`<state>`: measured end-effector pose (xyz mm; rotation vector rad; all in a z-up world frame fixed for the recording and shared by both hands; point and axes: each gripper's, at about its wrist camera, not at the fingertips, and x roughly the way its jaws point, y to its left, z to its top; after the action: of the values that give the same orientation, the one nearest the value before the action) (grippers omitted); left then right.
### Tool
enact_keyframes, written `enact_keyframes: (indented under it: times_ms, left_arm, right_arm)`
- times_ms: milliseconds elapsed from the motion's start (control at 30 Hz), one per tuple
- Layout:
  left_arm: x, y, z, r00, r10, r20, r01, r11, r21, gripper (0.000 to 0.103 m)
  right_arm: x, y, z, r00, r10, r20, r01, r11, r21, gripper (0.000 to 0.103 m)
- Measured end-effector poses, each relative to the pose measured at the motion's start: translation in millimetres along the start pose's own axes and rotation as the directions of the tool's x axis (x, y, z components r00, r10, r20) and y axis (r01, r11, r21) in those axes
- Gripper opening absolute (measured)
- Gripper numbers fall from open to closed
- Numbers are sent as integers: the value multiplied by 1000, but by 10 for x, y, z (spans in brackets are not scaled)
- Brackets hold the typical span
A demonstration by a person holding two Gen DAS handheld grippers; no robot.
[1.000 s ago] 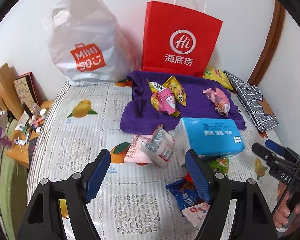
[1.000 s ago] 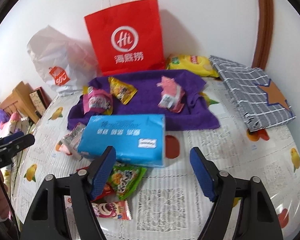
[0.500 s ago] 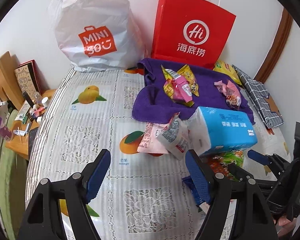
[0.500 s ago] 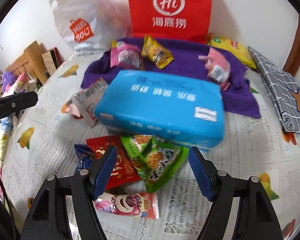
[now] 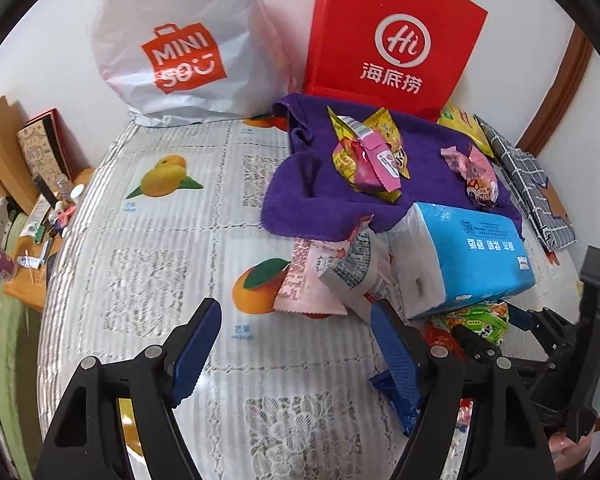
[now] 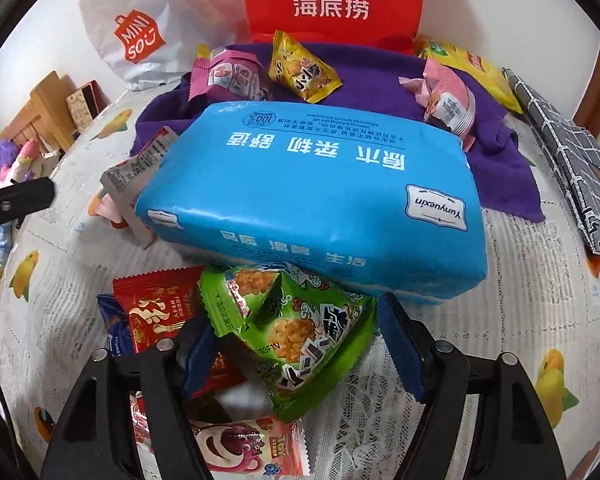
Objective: Organize snacks
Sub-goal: 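Grasp the green peanut bag with the right tool while the left grasps the white packet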
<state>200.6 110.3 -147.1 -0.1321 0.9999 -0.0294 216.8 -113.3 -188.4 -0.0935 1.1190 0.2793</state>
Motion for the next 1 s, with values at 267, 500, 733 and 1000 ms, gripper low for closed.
enact_keyframes:
  times_ms: [267,500,733,1000]
  left_arm:
    - [264,-104,128,999,-25,-22,26,999,38,76]
    - [443,-216,246,999,-34,-28,36,997,73,76]
    - [587,-283,279,995,-64,-73,69,994,80,51]
    - [466,-251,185,991,-115,-62,119,990,74,27]
  right_arm:
    - [-201,-154,-67,1000,13,28,-13,1000,-1,70]
    - [-346,-397,-155,999,12,40,-14,998,56,70]
    - [-364,-599,-180,999,-27,44,22,994,104,70]
    - [-324,-620,-173,998,-57,39,53,993,104,70]
